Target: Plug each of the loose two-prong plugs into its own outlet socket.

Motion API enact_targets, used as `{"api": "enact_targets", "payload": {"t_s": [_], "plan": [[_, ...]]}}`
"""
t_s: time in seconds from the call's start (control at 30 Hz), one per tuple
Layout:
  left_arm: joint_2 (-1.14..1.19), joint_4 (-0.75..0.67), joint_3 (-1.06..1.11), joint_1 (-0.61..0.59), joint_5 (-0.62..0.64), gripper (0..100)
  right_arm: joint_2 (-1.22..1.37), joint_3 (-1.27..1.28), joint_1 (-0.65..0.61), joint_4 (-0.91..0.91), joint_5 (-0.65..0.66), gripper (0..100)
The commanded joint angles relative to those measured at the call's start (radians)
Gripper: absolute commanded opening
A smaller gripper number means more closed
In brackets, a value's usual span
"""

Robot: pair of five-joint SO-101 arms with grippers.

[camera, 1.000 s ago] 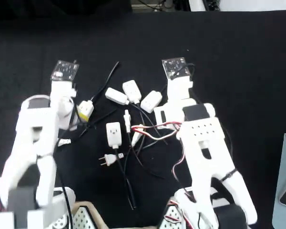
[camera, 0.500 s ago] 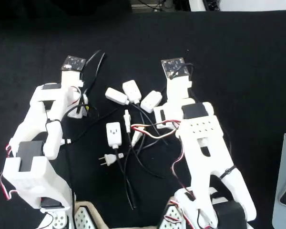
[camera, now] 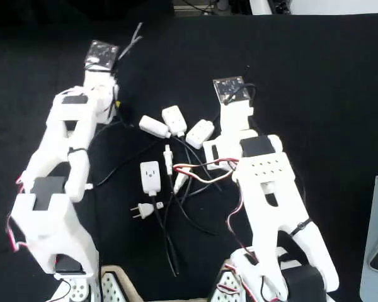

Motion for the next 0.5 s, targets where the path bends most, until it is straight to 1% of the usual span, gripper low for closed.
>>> {"api": "enact_targets", "payload": {"t_s": [0.0, 0.13, 0.27, 0.33, 0.47], "plan": [[0.071, 0.008, -0.170, 0.031, 0.008, 8, 0.004, -0.005, 0.008, -0.014, 0.008, 1.4], [0.195, 0.117, -0.314, 0.042, 0.011, 19, 0.004, -0.005, 0.008, -0.015, 0.008, 1.4], [0.269, 0.235, -0.452, 0.019, 0.080, 28, 0.004, -0.005, 0.008, -0.014, 0.008, 1.4], [0.269, 0.330, -0.524, 0.008, 0.094, 31, 0.004, -0.005, 0.008, -0.014, 0.008, 1.4], [0.269, 0.526, -0.690, -0.013, 0.092, 31, 0.004, -0.005, 0.008, -0.012, 0.008, 1.4]]}}
